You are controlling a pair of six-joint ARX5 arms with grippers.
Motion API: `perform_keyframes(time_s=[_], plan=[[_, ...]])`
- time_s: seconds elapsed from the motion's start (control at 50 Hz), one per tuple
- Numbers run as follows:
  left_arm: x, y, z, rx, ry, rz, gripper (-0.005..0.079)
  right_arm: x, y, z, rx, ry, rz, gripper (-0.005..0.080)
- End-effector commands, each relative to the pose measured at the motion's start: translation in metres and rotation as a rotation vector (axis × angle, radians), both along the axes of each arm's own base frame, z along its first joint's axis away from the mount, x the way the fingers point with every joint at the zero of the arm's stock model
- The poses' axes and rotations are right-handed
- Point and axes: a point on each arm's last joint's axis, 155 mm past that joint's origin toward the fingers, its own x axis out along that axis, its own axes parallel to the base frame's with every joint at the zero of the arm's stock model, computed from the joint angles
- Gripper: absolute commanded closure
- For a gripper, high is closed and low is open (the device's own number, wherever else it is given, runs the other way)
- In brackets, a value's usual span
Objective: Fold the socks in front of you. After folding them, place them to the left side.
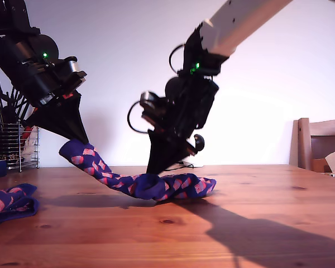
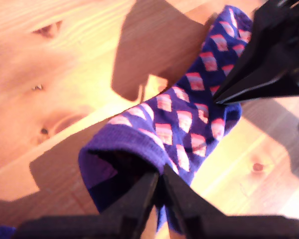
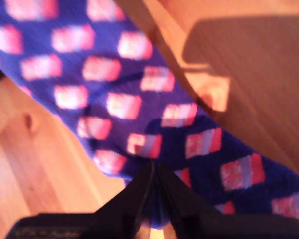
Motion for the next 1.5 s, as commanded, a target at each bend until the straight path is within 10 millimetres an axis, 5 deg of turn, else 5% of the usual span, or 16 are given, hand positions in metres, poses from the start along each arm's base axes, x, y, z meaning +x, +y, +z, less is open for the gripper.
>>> perform_keyframes(time_s=[0.0,0.4,0.8,1.16,1.48], plan=[[0.000,0.001,-0.007,0.003,0.004,-0.004,0.0762,-0.007,0.000,-0.016,-0.014,0.030,0.013,0.0763],[0.004,0.003,-0.007,0.016,-0.009,0.002,0.0762,-0.011,-0.003,-0.048,-0.055,0.068,0.019,0.0763],[0.008,0.005,-0.005,0.014,-0.024,0.008,0.0762,0.007,-0.005,-0.056,-0.107,-0.024,0.005,0.0763],[0.018,0.003,0.013,0.005,-0.059,0.013,0.0762,0.008,-0.003,-0.055,-0.113,-0.036,0.007,0.0763],[0.019,-0.006,0.033,-0.035,-0.064,0.001,0.0762,0.010,0.009,-0.035,-0.076,-0.075,0.007,0.0763]])
